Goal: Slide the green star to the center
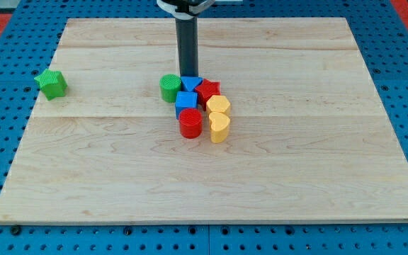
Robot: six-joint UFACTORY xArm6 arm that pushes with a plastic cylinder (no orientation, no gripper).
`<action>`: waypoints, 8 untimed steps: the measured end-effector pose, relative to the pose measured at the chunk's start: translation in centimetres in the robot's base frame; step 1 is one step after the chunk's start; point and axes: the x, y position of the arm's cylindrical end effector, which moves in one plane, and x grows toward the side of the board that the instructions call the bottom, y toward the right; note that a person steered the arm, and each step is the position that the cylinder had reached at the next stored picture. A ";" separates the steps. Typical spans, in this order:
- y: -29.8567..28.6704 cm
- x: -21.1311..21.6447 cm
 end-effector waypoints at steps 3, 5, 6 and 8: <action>-26.0 -3.7; -18.8 3.8; -24.0 1.0; -24.1 5.5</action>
